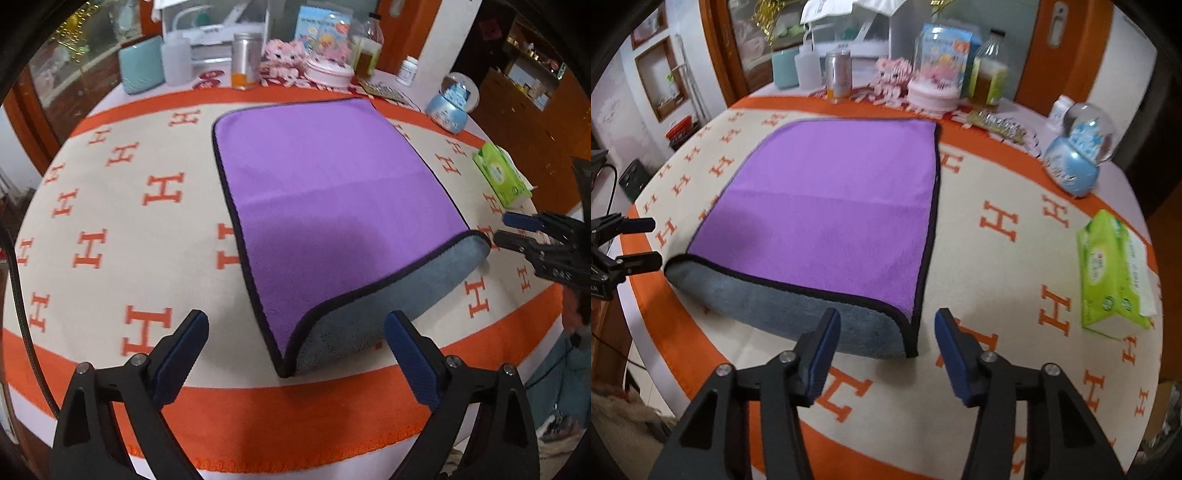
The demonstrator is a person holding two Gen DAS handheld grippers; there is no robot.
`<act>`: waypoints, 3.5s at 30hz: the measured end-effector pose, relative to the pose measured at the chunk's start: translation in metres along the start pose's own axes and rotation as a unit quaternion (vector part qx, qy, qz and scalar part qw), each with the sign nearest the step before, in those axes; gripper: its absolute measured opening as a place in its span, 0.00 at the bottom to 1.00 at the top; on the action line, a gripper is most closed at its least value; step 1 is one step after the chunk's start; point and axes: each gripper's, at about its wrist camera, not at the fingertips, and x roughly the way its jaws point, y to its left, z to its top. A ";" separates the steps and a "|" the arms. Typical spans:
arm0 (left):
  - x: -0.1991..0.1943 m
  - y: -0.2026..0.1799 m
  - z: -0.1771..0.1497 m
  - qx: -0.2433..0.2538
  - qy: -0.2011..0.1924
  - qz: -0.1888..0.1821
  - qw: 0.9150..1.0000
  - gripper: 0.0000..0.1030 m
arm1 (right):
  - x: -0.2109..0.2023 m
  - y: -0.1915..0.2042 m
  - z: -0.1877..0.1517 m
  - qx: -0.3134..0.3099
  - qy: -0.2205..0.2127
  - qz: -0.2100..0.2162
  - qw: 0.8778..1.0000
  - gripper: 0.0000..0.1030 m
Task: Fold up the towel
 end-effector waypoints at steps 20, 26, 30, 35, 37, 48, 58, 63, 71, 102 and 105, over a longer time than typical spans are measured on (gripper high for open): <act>0.028 -0.004 0.001 0.020 0.050 -0.072 0.996 0.66 | 0.042 -0.019 0.008 -0.032 0.070 0.084 0.993 0.23; 0.030 0.000 0.002 0.016 0.056 -0.084 0.995 0.65 | 0.044 -0.019 0.010 -0.042 0.080 0.088 0.992 0.22; 0.029 0.000 0.001 0.017 0.061 -0.091 0.994 0.63 | 0.046 -0.017 0.011 -0.047 0.083 0.090 0.991 0.22; 0.029 0.002 -0.001 0.014 0.070 -0.102 0.992 0.57 | 0.047 -0.017 0.012 -0.053 0.083 0.088 0.991 0.19; 0.032 0.003 -0.003 0.013 0.078 -0.100 0.992 0.53 | 0.048 -0.018 0.012 -0.051 0.085 0.087 0.991 0.19; 0.038 0.006 -0.010 0.012 0.099 -0.101 0.990 0.22 | 0.048 -0.018 0.012 -0.050 0.083 0.081 0.992 0.09; 0.038 -0.004 -0.018 0.044 0.105 -0.053 0.992 0.05 | 0.037 -0.014 0.010 -0.055 0.065 0.067 0.994 0.05; 0.031 -0.002 -0.013 0.032 0.093 -0.039 0.994 0.04 | 0.026 -0.013 0.012 -0.050 0.046 0.058 0.996 0.05; 0.005 0.003 0.014 0.023 0.046 -0.018 0.999 0.03 | -0.005 -0.011 0.036 -0.039 -0.008 0.034 0.999 0.05; 0.042 0.053 0.190 -0.033 -0.060 0.094 0.993 0.03 | 0.062 -0.023 0.221 0.025 -0.097 -0.090 0.991 0.05; 0.062 0.060 0.199 -0.043 -0.049 0.098 0.993 0.03 | 0.078 -0.025 0.229 0.031 -0.090 -0.094 0.991 0.05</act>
